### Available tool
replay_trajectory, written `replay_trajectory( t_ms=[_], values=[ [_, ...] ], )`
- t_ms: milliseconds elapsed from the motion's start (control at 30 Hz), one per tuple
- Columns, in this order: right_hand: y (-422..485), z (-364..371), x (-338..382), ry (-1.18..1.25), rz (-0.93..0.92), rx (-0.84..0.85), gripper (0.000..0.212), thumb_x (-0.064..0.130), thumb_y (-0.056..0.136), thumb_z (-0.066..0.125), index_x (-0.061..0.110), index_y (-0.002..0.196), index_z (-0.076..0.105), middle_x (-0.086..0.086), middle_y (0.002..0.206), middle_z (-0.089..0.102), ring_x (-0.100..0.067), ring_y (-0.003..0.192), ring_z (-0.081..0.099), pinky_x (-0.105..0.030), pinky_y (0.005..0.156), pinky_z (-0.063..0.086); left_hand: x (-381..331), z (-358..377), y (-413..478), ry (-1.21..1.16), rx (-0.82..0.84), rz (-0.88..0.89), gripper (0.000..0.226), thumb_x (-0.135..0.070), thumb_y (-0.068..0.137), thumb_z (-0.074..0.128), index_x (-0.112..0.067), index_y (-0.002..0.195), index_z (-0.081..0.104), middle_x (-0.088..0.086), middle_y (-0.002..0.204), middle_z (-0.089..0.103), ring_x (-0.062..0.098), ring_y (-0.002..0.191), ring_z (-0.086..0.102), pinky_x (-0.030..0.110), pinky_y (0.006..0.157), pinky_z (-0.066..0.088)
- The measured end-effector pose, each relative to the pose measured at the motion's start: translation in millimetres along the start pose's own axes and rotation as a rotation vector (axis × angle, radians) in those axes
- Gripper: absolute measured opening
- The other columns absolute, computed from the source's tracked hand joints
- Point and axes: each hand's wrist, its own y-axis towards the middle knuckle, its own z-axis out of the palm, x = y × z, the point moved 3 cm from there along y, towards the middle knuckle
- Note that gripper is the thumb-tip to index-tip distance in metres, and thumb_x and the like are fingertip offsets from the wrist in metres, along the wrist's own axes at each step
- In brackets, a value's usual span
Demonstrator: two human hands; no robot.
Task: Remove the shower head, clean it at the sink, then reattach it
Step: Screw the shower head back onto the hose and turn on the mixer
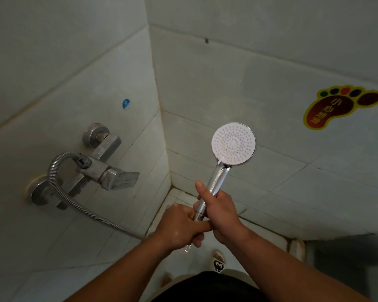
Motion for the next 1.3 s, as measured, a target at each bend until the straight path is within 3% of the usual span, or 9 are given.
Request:
replay_trajectory(
  t_ms=[167,300,433,533,667,767,1000,1133,1300],
  values=[
    [-6,6,8,-0.066,-0.038,0.186,0.043,0.048,0.085,0.071,0.005,0.081,0.066,-0.009,0.07,0.07,-0.016,0.058,0.066,-0.025,0.057,0.053,4,3,5,-0.381,0.626,-0.146,0.017,-0.02,0.091,0.065,-0.01,0.078,0.067,0.006,0.059,0.067,0.013,0.044,0.06,0.022,0.045,0.044],
    [1,11,12,0.078,0.033,0.293,0.028,0.033,0.085,0.077,0.007,0.089,0.066,-0.01,0.078,0.07,-0.017,0.066,0.065,-0.03,0.063,0.054,5,8,4,-0.478,0.826,-0.225,0.042,-0.027,0.098,0.05,-0.023,0.057,0.051,-0.01,0.041,0.038,0.002,0.033,0.032,0.018,0.04,0.022],
    [11,19,11,0.534,0.262,0.377,0.021,0.025,0.083,0.073,0.013,0.08,0.057,-0.003,0.06,0.05,-0.015,0.052,0.051,-0.028,0.051,0.046,14,11,6,-0.489,0.724,-0.37,0.043,-0.024,0.092,0.054,-0.023,0.052,0.04,-0.008,0.038,0.03,0.005,0.031,0.024,0.019,0.038,0.017],
    [15,23,2,0.551,0.287,0.211,0.035,0.033,0.087,0.072,0.019,0.071,0.044,0.003,0.053,0.037,-0.01,0.042,0.038,-0.024,0.042,0.039,17,14,7,-0.359,0.464,-0.404,0.046,-0.015,0.09,0.055,-0.023,0.049,0.035,-0.004,0.042,0.029,0.01,0.034,0.022,0.021,0.04,0.016],
    [21,21,-10,0.429,0.177,-0.099,0.031,0.029,0.094,0.071,0.014,0.081,0.048,0.0,0.053,0.043,-0.013,0.042,0.041,-0.026,0.042,0.041,14,14,15,0.217,0.072,-0.214,0.019,-0.02,0.09,0.056,-0.011,0.075,0.062,0.01,0.07,0.062,0.018,0.057,0.049,0.03,0.054,0.038],
    [24,20,-12,0.425,0.146,-0.18,0.03,0.03,0.094,0.072,0.013,0.083,0.05,-0.001,0.052,0.045,-0.014,0.042,0.043,-0.028,0.044,0.042,15,17,17,0.531,-0.133,-0.079,0.03,-0.034,0.098,0.051,-0.011,0.094,0.07,0.009,0.094,0.072,0.021,0.075,0.062,0.031,0.065,0.047],
    [11,20,-6,0.564,0.302,0.186,0.036,0.032,0.093,0.069,0.018,0.072,0.044,0.0,0.056,0.036,-0.013,0.044,0.039,-0.028,0.045,0.04,20,9,9,-0.301,0.514,-0.3,0.041,-0.006,0.089,0.059,-0.015,0.05,0.05,0.004,0.045,0.046,0.014,0.037,0.038,0.025,0.044,0.029],
    [13,18,-10,0.408,0.191,0.103,0.039,0.03,0.094,0.069,0.017,0.071,0.041,-0.002,0.055,0.037,-0.014,0.042,0.04,-0.028,0.045,0.041,25,24,10,-0.267,0.318,-0.353,0.041,-0.007,0.086,0.055,-0.02,0.051,0.037,0.001,0.044,0.032,0.014,0.037,0.025,0.025,0.044,0.018],
    [24,9,-17,0.265,0.058,-0.167,0.043,0.031,0.094,0.072,0.014,0.066,0.043,-0.005,0.052,0.042,-0.016,0.041,0.043,-0.03,0.046,0.042,19,29,21,0.114,0.061,-0.201,0.02,-0.018,0.088,0.057,-0.009,0.071,0.062,0.005,0.06,0.057,0.015,0.048,0.049,0.025,0.046,0.036]
  ],
)
